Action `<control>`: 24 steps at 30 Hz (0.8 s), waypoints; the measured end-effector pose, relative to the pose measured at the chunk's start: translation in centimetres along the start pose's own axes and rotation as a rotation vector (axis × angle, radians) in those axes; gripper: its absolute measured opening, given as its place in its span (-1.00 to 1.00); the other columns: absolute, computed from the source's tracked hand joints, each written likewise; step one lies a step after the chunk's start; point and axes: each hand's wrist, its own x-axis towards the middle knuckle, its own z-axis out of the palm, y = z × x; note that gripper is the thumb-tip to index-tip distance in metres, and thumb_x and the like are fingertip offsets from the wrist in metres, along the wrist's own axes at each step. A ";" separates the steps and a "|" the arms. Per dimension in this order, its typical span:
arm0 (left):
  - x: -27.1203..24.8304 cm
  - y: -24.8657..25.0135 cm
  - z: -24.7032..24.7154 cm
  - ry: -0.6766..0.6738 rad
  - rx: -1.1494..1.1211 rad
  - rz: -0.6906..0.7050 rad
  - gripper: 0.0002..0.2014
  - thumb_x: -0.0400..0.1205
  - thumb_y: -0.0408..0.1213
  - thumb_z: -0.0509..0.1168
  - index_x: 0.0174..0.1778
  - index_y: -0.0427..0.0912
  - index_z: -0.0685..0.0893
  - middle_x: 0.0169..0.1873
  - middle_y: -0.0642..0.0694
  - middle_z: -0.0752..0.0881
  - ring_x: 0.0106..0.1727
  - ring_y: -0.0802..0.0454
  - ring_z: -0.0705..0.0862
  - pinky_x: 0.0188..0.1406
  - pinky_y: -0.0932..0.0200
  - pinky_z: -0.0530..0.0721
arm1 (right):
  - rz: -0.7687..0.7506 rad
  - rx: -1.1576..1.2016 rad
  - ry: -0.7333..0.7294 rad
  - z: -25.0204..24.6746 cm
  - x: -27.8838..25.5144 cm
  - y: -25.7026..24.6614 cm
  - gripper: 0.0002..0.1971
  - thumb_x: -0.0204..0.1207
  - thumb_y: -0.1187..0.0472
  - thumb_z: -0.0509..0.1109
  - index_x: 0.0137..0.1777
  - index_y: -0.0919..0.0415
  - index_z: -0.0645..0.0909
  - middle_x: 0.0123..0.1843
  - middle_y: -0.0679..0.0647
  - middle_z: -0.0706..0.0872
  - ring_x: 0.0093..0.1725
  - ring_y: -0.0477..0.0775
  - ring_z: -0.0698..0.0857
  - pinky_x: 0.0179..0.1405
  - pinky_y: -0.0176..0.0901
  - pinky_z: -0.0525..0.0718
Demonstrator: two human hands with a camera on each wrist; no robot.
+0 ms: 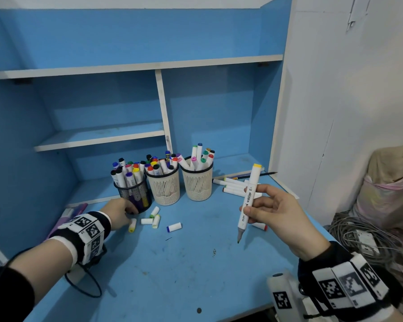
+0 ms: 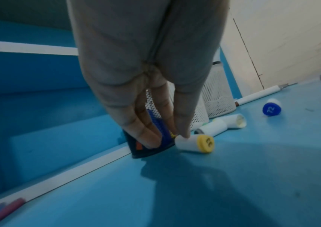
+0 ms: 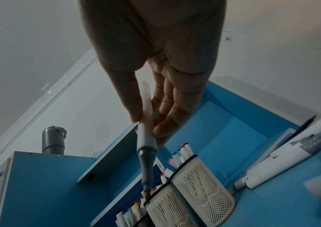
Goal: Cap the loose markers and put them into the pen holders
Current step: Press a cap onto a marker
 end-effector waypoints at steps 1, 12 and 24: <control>-0.2 -0.4 0.0 -0.024 0.012 -0.020 -0.72 0.52 -0.33 0.39 0.16 -0.13 0.74 0.14 -0.06 0.72 0.12 0.02 0.65 -0.01 0.36 0.51 | 0.003 0.005 -0.002 0.1 0.0 0.1 -0.70 0.41 0.50 0.46 0.09 0.21 0.61 -0.20 0.32 0.78 -0.29 0.13 0.76 -0.22 -0.22 0.74; -1.5 0.3 0.6 -0.045 -0.129 -0.058 -0.83 0.59 -0.26 0.32 0.04 -0.16 0.73 -0.22 -0.07 0.75 -0.25 0.04 0.73 -0.30 0.35 0.61 | 0.060 0.052 -0.008 1.7 -0.9 1.8 -0.68 0.42 0.51 0.45 0.13 0.26 0.60 -0.16 0.38 0.78 -0.29 0.11 0.77 -0.23 -0.22 0.73; -2.8 2.8 1.1 -0.089 -0.124 -0.006 -0.82 0.39 -0.24 0.54 -0.19 -0.12 0.69 -0.28 -0.01 0.69 -0.33 0.12 0.63 -0.50 0.47 0.48 | 0.109 0.124 0.051 2.0 -2.2 3.0 -0.71 0.44 0.50 0.43 0.12 0.24 0.61 -0.09 0.43 0.75 -0.21 0.20 0.76 -0.03 -0.01 0.77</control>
